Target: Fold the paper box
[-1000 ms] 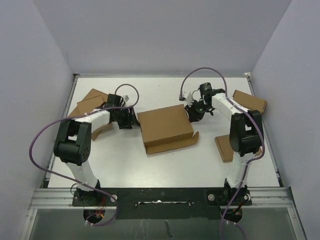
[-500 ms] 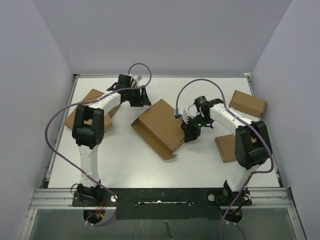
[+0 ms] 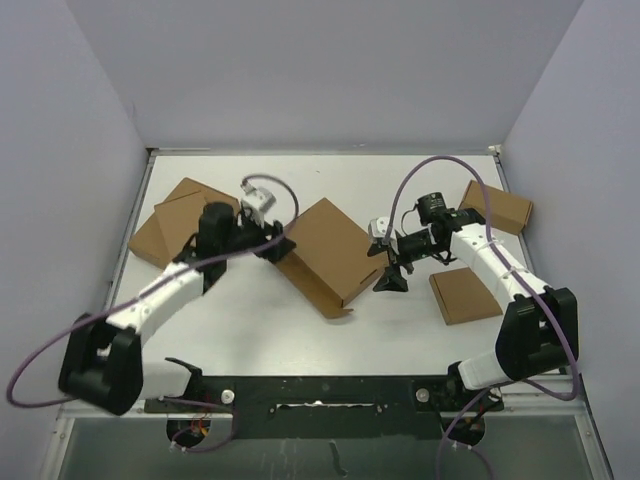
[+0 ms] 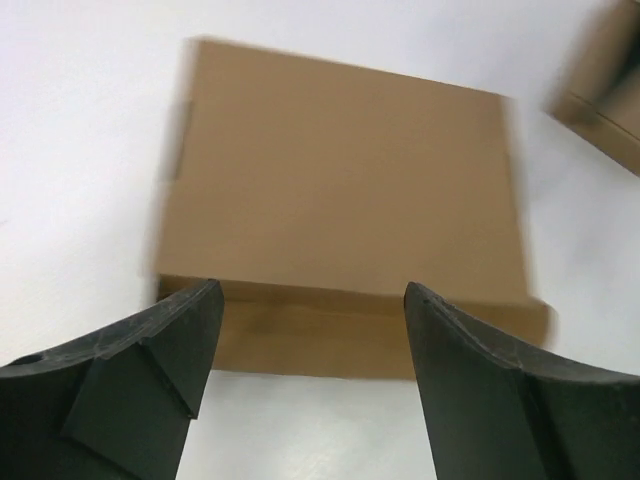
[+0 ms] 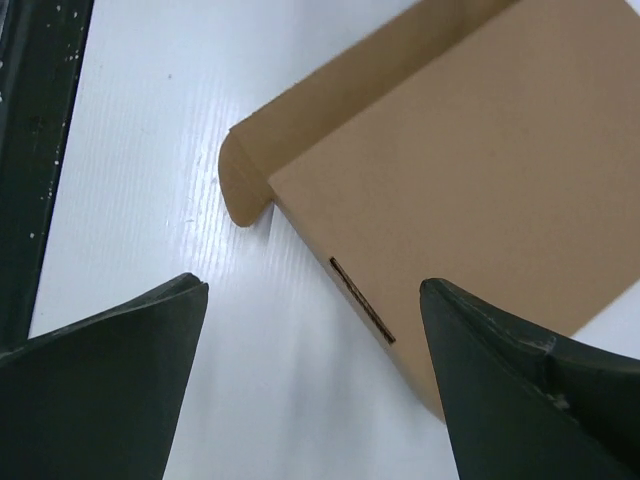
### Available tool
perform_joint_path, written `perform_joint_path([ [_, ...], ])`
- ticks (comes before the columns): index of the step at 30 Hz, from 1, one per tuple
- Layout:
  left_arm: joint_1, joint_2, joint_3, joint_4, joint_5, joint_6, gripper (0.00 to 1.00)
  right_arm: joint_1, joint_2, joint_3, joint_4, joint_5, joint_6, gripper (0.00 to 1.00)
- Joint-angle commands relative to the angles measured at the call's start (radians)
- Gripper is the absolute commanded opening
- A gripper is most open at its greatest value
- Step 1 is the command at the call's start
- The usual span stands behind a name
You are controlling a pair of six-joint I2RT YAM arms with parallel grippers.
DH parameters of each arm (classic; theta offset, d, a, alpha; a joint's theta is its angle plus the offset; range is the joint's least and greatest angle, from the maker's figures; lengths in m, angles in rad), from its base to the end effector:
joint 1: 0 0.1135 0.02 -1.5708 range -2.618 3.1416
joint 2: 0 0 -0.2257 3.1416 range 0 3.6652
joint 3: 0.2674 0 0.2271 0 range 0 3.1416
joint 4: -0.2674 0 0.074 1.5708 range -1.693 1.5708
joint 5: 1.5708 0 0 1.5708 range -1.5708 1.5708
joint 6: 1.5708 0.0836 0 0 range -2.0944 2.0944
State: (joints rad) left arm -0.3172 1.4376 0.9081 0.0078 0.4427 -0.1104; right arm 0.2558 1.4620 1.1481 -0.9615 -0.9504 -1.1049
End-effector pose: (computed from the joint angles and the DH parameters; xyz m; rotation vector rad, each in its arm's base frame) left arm 0.3109 -0.1398 0.2038 0.4888 2.0606 -0.7197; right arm 0.2324 0.1311 0.2100 -1.6031 1.6977 0.9488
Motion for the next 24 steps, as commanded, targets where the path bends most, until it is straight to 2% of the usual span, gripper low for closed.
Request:
perform_joint_path([
  [1, -0.266, -0.307, -0.391, 0.567, 0.077, 0.238, 0.75, 0.019, -0.021, -0.079, 0.157, -0.169, -0.253, 0.92],
  [4, -0.409, -0.377, -0.534, 0.631, 0.005, 0.294, 0.73, 0.023, 0.024, -0.067, 0.130, -0.165, -0.327, 0.92],
  [6, -0.509, -0.392, -0.604, 0.678, -0.067, 0.323, 0.72, 0.027, 0.020, -0.099, 0.169, -0.153, -0.341, 0.92],
  [11, -0.678, -0.314, -0.645, 0.732, -0.202, 0.359, 0.67, 0.027, 0.017, -0.181, 0.301, -0.102, -0.308, 0.88],
  [19, -0.758, -0.020, -0.561, 0.891, -0.273, 0.365, 0.53, 0.060, 0.032, -0.252, 0.406, -0.028, -0.306, 0.81],
  [24, -0.781, 0.078, -0.534, 0.975, -0.365, 0.355, 0.51, 0.083, 0.042, -0.266, 0.434, 0.002, -0.302, 0.78],
])
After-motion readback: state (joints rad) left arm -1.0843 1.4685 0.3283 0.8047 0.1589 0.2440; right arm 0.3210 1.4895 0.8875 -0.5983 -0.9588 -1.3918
